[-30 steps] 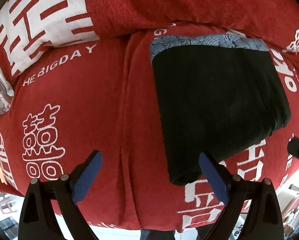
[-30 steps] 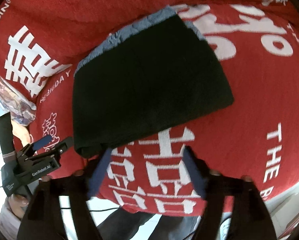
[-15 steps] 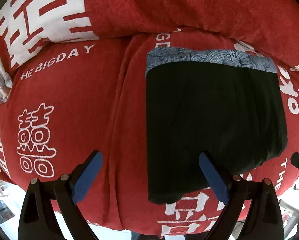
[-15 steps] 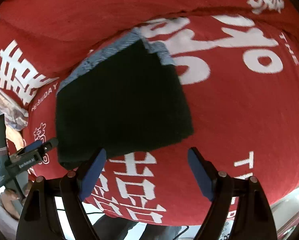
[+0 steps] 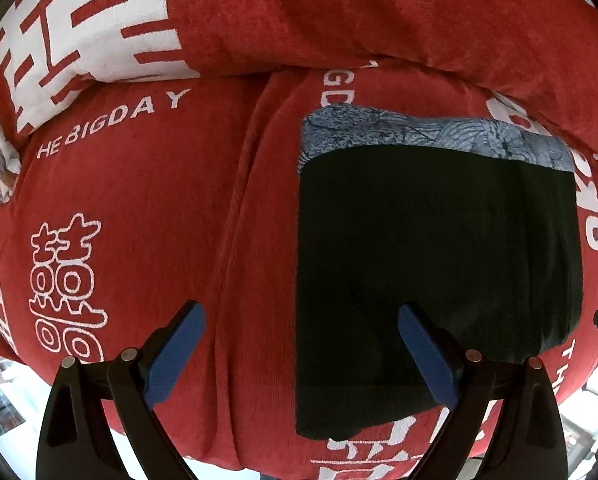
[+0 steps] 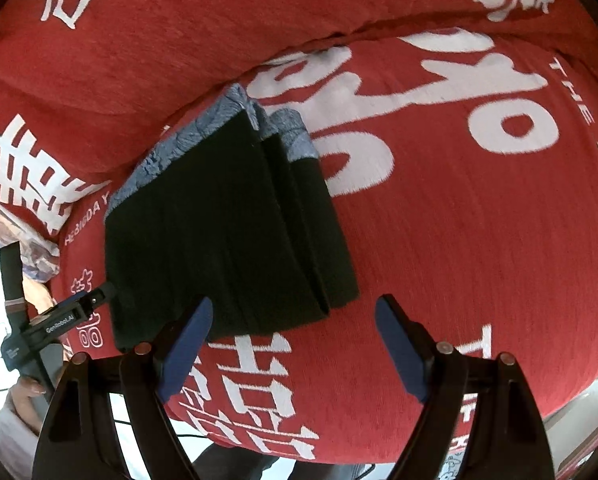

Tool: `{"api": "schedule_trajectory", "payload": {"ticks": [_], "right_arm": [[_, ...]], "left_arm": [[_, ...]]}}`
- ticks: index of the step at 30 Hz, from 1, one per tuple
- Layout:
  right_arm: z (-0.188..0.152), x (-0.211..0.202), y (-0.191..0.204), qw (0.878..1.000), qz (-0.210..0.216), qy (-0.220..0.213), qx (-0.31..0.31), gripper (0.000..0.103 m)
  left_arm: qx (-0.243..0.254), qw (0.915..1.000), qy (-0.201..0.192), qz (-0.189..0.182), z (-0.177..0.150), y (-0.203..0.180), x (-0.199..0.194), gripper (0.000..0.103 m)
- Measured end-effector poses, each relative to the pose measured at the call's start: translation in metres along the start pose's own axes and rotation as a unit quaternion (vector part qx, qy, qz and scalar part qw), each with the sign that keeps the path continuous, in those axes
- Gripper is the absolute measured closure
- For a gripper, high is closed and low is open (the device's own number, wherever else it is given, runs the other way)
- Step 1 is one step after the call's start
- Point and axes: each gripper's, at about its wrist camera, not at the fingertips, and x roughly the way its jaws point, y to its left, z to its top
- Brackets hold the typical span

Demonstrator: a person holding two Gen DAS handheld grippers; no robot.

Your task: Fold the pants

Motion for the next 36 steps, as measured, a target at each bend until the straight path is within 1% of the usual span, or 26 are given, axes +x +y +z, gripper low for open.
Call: {"api": "schedule_trajectory", "payload": {"ticks": [3, 8, 10, 12, 13, 14, 15, 17, 18, 21, 24, 26, 27, 28, 30, 32, 33, 34, 36], "right_arm": [[0.008, 0.004, 0.003, 1.000, 0.000, 0.002, -0.008, 0.017], [0.027, 0.006, 0.009, 0.999, 0.002, -0.009, -0.036, 0.017], [0.034, 0.006, 0.009, 0.999, 0.005, -0.017, -0.044, 0.020], [0.041, 0.007, 0.008, 0.998, 0.012, -0.020, -0.051, 0.037], [0.044, 0.009, 0.007, 0.998, 0.016, -0.017, -0.053, 0.041], [0.048, 0.012, 0.006, 0.998, 0.021, -0.014, -0.054, 0.048], [0.051, 0.014, 0.006, 0.998, 0.026, -0.011, -0.054, 0.050], [0.059, 0.022, 0.005, 0.998, 0.044, -0.004, -0.050, 0.050], [0.063, 0.024, 0.005, 0.997, 0.053, -0.004, -0.048, 0.050], [0.075, 0.033, 0.011, 0.996, 0.080, 0.001, -0.050, 0.050], [0.086, 0.043, 0.022, 0.994, 0.086, 0.006, -0.067, 0.050], [0.093, 0.049, 0.029, 0.993, 0.082, 0.013, -0.080, 0.052], [0.097, 0.054, 0.032, 0.993, 0.076, 0.021, -0.086, 0.070], [0.100, 0.057, 0.034, 0.993, 0.071, 0.028, -0.089, 0.077], [0.100, 0.056, 0.039, 0.992, 0.054, 0.036, -0.104, 0.086], [0.093, 0.051, 0.043, 0.990, 0.041, 0.035, -0.128, 0.089], [0.089, 0.051, 0.042, 0.990, 0.033, 0.039, -0.129, 0.089], [0.086, 0.053, 0.040, 0.991, 0.027, 0.044, -0.124, 0.090], [0.078, 0.060, 0.031, 0.993, 0.030, 0.053, -0.103, 0.090]], "left_arm": [[-0.007, 1.0000, 0.000, -0.001, 0.002, 0.002, 0.003, 0.005], [-0.011, 0.9999, 0.000, 0.002, 0.001, 0.003, 0.005, 0.005], [-0.011, 0.9999, -0.003, 0.001, 0.000, 0.004, 0.007, 0.005], [-0.016, 0.9999, -0.004, 0.000, -0.001, 0.005, 0.010, 0.005], [-0.021, 0.9998, -0.002, -0.003, -0.001, 0.005, 0.012, 0.005], [-0.028, 0.9996, 0.001, -0.007, -0.002, 0.006, 0.015, 0.005], [-0.036, 0.9992, 0.004, -0.015, -0.002, 0.007, 0.017, 0.005], [-0.045, 0.9987, 0.003, -0.023, -0.004, 0.006, 0.020, 0.005], [-0.046, 0.9987, 0.003, -0.022, -0.005, 0.005, 0.021, 0.000], [-0.045, 0.9987, 0.002, -0.024, -0.006, 0.003, 0.023, 0.000], [-0.044, 0.9987, 0.000, -0.027, -0.004, 0.001, 0.024, 0.000], [-0.047, 0.9985, 0.000, -0.029, -0.004, 0.000, 0.023, 0.000], [-0.048, 0.9984, 0.000, -0.029, -0.004, 0.000, 0.022, 0.000], [-0.047, 0.9985, 0.000, -0.028, -0.004, -0.001, 0.020, 0.000], [-0.037, 0.9989, -0.004, -0.029, -0.008, -0.005, 0.017, 0.000], [-0.027, 0.9992, -0.001, -0.029, -0.010, -0.008, 0.019, 0.000], [-0.023, 0.9992, 0.003, -0.031, -0.012, -0.011, 0.023, 0.000], [-0.026, 0.9990, 0.006, -0.036, -0.013, -0.012, 0.027, 0.000], [-0.036, 0.9982, 0.010, -0.047, -0.013, -0.013, 0.030, 0.000]]}}
